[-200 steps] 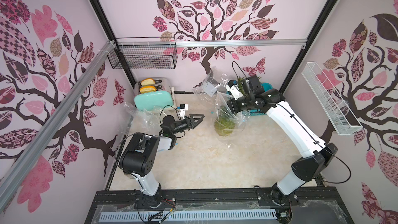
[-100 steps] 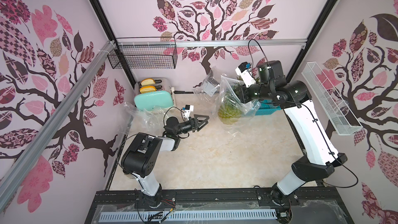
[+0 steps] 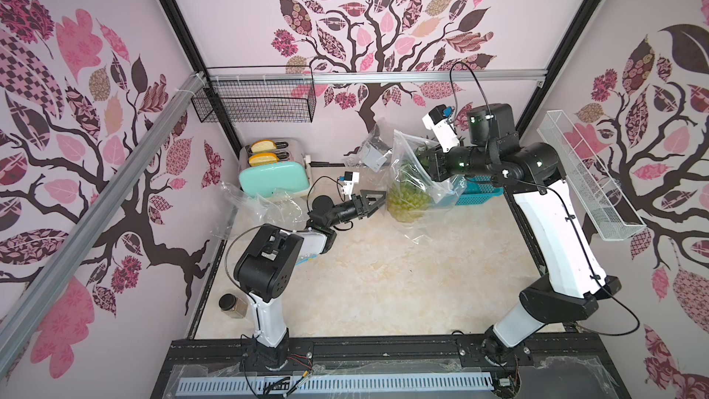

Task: Open the zip-top bag and take out the pineapple
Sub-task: Pick up the pineapple from the zipper food storage bag.

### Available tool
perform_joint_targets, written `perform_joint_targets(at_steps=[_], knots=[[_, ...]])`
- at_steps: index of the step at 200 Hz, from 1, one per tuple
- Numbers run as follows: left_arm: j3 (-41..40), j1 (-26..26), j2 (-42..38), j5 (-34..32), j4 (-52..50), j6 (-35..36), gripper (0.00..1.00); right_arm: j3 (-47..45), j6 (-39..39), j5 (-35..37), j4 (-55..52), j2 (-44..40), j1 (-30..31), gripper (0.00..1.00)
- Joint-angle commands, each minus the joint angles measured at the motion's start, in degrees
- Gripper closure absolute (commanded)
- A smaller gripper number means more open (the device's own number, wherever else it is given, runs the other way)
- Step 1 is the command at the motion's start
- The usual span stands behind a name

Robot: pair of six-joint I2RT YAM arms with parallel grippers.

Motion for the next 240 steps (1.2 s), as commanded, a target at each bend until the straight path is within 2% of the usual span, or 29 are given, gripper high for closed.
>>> perform_joint_targets(at_steps=[1, 16, 20, 37, 60, 95, 114, 126, 140, 161, 195, 218, 240], knots=[[3.4, -1.8, 1.2, -1.3, 2.5, -0.9, 0.13, 0.5, 1.3, -2.5, 8.4, -3.9, 0.1, 1.0], [4.4, -2.4, 1.0, -1.3, 2.5, -1.2, 0.22, -0.4, 1.3, -2.0, 9.2, -4.4, 0.1, 1.0], [4.4, -2.4, 0.8, -1.3, 2.5, -1.3, 0.28, -0.8, 1.3, -1.9, 9.5, -4.6, 0.1, 1.0], [4.3, -2.4, 0.0, -1.2, 2.5, -2.1, 0.65, -2.9, 1.4, -1.0, 11.4, -5.6, 0.1, 1.0], [3.4, -2.5, -1.3, 0.1, 2.5, -2.2, 1.0, -6.0, 1.7, -0.5, 14.3, -6.9, 0.1, 1.0], [1.1, -2.0, -2.0, 0.9, 2.3, -0.7, 1.0, -8.7, 2.0, -0.2, 16.8, -8.2, 0.1, 1.0], [-0.6, -0.3, 0.6, 2.0, 2.1, -0.3, 1.0, -9.7, 2.4, 0.3, 18.5, -9.9, 0.1, 1.0], [-1.0, 0.8, 3.1, 3.5, -0.4, 2.4, 1.0, -9.1, 2.5, 0.7, 18.7, -10.4, 0.1, 1.0], [-2.6, 1.3, 4.7, 4.1, -8.7, 9.6, 1.0, -7.7, 2.2, 1.4, 18.1, -10.5, 0.1, 1.0], [-4.0, 1.3, 3.7, 1.8, -29.2, 23.9, 1.0, -6.7, 1.5, 2.7, 17.0, -10.8, 0.1, 1.0], [-1.2, 1.1, -3.7, -7.8, -60.5, 42.1, 1.0, -4.8, 1.2, 5.5, 19.1, -13.4, 0.1, 1.0], [3.4, 1.5, -7.6, -17.0, -77.7, 48.7, 1.0, -5.3, 1.1, 8.4, 21.0, -15.9, 0.1, 1.0], [6.0, 2.5, -9.6, -22.4, -85.0, 52.1, 1.0, -6.9, 0.9, 11.2, 23.3, -19.0, 0.1, 1.0]])
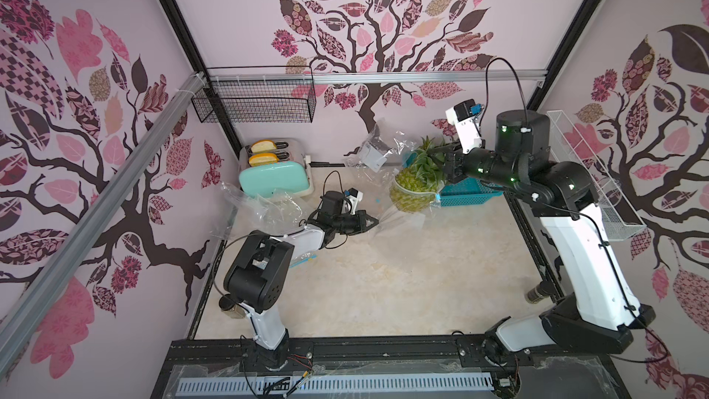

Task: Open the zip-top bag and take out the pineapple
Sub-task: Pick up the pineapple from the zipper food storage bag.

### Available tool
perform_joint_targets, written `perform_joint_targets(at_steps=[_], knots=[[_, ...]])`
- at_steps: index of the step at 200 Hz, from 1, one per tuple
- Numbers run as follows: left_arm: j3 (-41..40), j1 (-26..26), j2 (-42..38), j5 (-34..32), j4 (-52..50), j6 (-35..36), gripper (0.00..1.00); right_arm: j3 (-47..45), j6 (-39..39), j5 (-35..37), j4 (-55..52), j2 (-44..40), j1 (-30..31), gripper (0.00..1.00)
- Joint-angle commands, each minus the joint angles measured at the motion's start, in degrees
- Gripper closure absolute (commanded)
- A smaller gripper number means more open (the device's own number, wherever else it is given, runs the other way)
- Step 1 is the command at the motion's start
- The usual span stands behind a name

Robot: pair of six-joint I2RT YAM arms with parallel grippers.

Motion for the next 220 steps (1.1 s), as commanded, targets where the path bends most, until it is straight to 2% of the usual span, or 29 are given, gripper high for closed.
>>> perform_joint_targets(at_steps=[1, 17, 46, 74, 107, 145, 166, 193, 220], knots=[[1.8, 1.7, -1.4, -12.5, -20.5, 10.3, 1.0, 2.1, -0.5, 4.2, 13.5, -7.4, 0.0, 1.0], [1.8, 1.8, -3.3, -11.0, -21.4, 12.1, 1.0, 1.2, -0.2, 4.4, 13.9, -8.5, 0.0, 1.0], [-1.9, -0.4, -8.8, -2.9, -13.4, 8.8, 1.0, -4.8, 1.9, 6.1, 17.7, -9.9, 0.0, 1.0], [-1.7, -7.9, -13.5, -4.3, -15.9, 10.7, 1.0, -9.6, 4.0, 8.8, 22.9, -9.8, 0.0, 1.0], [-3.3, -13.9, -16.5, -4.8, -16.1, 10.7, 1.0, -9.4, 5.2, 9.6, 25.5, -6.4, 0.0, 1.0], [-6.0, -14.6, -20.7, -9.5, -17.5, 11.6, 1.0, -9.1, 5.1, 9.0, 26.1, -3.9, 0.0, 1.0], [-5.5, -14.6, -21.6, -15.2, -22.7, 13.9, 1.0, -7.2, 4.2, 9.2, 25.1, -3.3, 0.0, 1.0], [-4.5, -14.6, -18.4, -26.3, -30.2, 15.1, 1.0, -3.9, 2.5, 11.4, 23.1, -3.6, 0.0, 1.0], [-3.7, -14.6, -14.3, -31.6, -32.0, 13.5, 1.0, -3.6, 1.7, 14.5, 22.4, -4.9, 0.0, 1.0]])
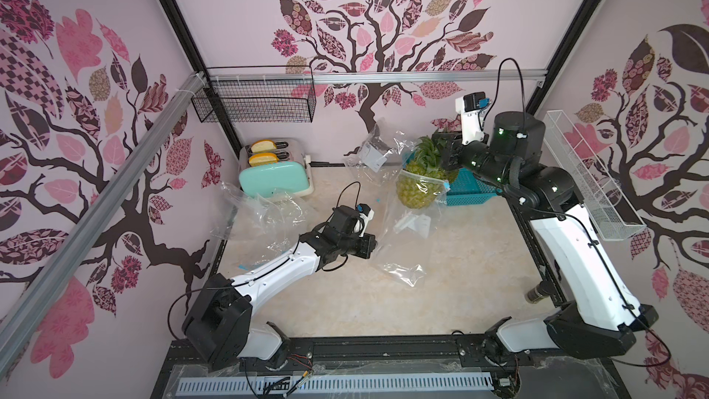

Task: Open the zip-top bag and take out the pineapple
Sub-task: Pick up the pineapple from the zipper food storage bag.

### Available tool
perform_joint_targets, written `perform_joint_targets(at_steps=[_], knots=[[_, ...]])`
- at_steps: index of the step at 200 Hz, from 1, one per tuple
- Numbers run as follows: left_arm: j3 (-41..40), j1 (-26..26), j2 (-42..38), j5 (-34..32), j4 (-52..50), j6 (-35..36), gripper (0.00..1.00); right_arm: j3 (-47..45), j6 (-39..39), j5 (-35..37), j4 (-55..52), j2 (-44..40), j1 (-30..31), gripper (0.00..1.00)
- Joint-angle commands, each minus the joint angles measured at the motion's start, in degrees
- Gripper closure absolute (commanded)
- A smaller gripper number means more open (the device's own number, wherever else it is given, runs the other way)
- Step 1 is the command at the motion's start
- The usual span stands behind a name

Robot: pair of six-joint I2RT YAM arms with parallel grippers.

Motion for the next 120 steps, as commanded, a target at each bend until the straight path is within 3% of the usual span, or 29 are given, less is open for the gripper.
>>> perform_joint_targets(at_steps=[1, 52, 82, 120], knots=[[0.7, 0.1, 3.6, -9.2, -6.6, 0.4, 1.0, 4.7, -2.4, 5.0, 7.9, -3.9, -0.1, 1.0], [-0.7, 0.1, 3.7, -13.9, -1.9, -3.1, 1.0, 2.5, -1.1, 10.2, 8.1, -6.5, -0.1, 1.0], [-6.5, -0.1, -5.3, -10.5, 10.2, -3.6, 1.0, -0.5, 0.1, 12.0, 8.5, -6.3, 0.0, 1.0], [-10.8, -1.8, -14.5, -15.2, 13.4, -0.5, 1.0, -2.6, 1.9, 16.7, 10.0, -5.7, -0.1, 1.0]])
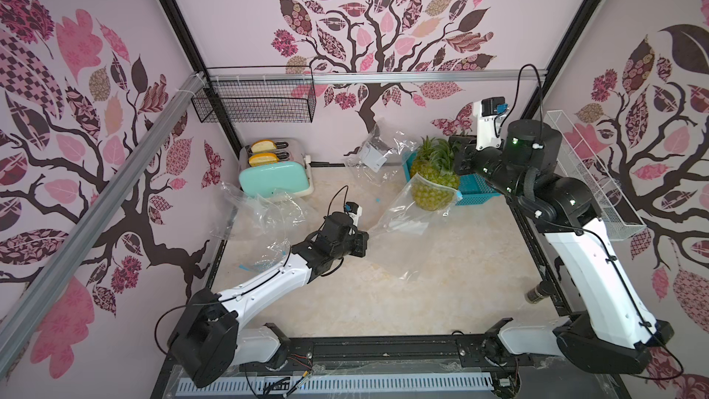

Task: Open the zip-top bag and take out the pineapple
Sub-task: Pick up the pineapple from the zipper food storage bag.

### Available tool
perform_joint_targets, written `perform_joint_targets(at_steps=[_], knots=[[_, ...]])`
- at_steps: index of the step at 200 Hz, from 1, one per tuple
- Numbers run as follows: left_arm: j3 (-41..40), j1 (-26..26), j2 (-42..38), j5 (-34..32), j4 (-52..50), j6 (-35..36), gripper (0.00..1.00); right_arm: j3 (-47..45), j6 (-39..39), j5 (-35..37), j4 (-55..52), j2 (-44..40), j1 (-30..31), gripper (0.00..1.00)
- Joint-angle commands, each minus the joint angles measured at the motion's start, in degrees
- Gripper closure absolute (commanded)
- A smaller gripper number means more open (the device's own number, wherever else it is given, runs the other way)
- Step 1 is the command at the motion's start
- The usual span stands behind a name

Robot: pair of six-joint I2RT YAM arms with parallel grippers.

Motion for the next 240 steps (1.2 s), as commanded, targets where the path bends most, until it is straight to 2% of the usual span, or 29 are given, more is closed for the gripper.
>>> perform_joint_targets(at_steps=[1, 43, 75, 121, 177, 240], knots=[[-2.8, -0.7, -4.3, -4.1, 3.5, 2.0, 1.0, 1.8, 1.2, 6.4, 10.4, -1.2, -0.5, 1.0], [-8.6, -0.7, -7.5, -10.8, 4.5, 1.9, 1.0, 4.0, 1.3, 9.0, 10.3, -0.4, -0.5, 1.0], [-6.9, 0.2, -2.9, -19.5, -2.0, -2.5, 1.0, 4.3, 1.2, 10.7, 10.3, -1.3, -0.5, 1.0], [-3.5, 4.4, 5.8, -16.5, -4.3, -7.3, 1.0, 2.5, 0.9, 10.8, 11.5, -3.7, -0.5, 1.0], [7.1, 7.2, 17.5, -13.1, -7.4, -4.2, 1.0, 1.6, 0.7, 8.9, 12.1, -4.9, -0.5, 1.0], [13.7, 7.6, 20.3, -10.7, -8.9, -3.1, 1.0, 0.1, 0.0, 6.9, 10.7, -5.7, -0.5, 1.0]])
